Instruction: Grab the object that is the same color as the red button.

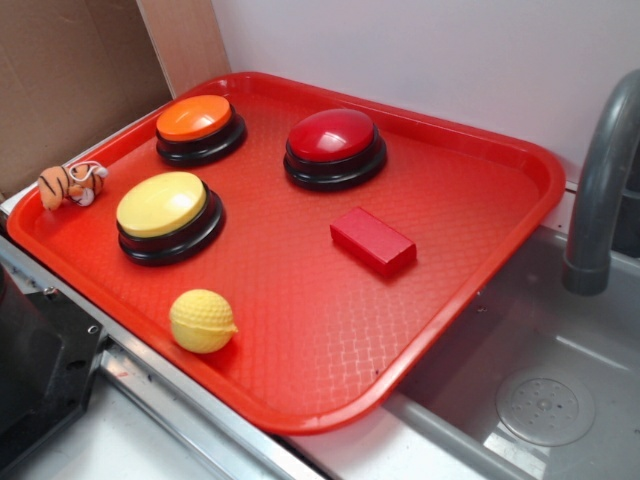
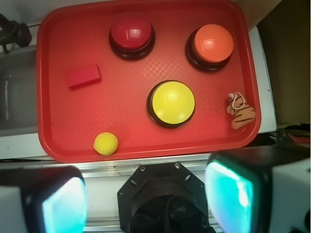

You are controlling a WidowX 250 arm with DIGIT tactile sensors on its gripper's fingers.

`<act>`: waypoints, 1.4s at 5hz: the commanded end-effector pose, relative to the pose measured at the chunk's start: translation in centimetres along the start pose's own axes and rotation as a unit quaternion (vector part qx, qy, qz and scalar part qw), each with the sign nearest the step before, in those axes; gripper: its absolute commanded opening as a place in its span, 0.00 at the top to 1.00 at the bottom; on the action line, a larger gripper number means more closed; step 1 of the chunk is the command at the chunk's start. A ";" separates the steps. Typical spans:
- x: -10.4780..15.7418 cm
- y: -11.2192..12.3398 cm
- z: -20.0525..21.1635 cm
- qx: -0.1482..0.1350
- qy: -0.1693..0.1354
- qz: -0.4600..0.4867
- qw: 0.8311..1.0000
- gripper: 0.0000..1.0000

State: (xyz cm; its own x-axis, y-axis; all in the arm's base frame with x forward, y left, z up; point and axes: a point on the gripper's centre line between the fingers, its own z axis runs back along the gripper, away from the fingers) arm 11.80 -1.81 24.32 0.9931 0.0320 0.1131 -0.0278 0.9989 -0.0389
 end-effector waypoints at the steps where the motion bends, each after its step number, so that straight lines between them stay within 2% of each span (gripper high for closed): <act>1: 0.0 0.0 0.0 0.000 0.000 0.000 1.000 0.00; 2: 4.4 0.5 0.5 0.000 0.007 -0.019 1.000 0.00; 3: 8.9 1.1 -0.6 0.004 0.048 -0.028 0.998 0.00; 4: 13.1 0.9 -2.8 -0.003 0.085 -0.079 0.993 0.00; 5: 16.0 -3.4 -5.9 0.004 0.132 -0.188 0.973 0.00; 6: 16.1 -7.7 -8.9 0.018 0.157 -0.293 0.943 0.00; 7: 12.7 -10.1 -9.8 0.032 0.150 -0.375 0.914 0.00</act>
State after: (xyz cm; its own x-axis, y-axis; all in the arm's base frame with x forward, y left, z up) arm 26.76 -10.88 14.81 0.7128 -0.6464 -0.2722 0.6653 0.7460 -0.0292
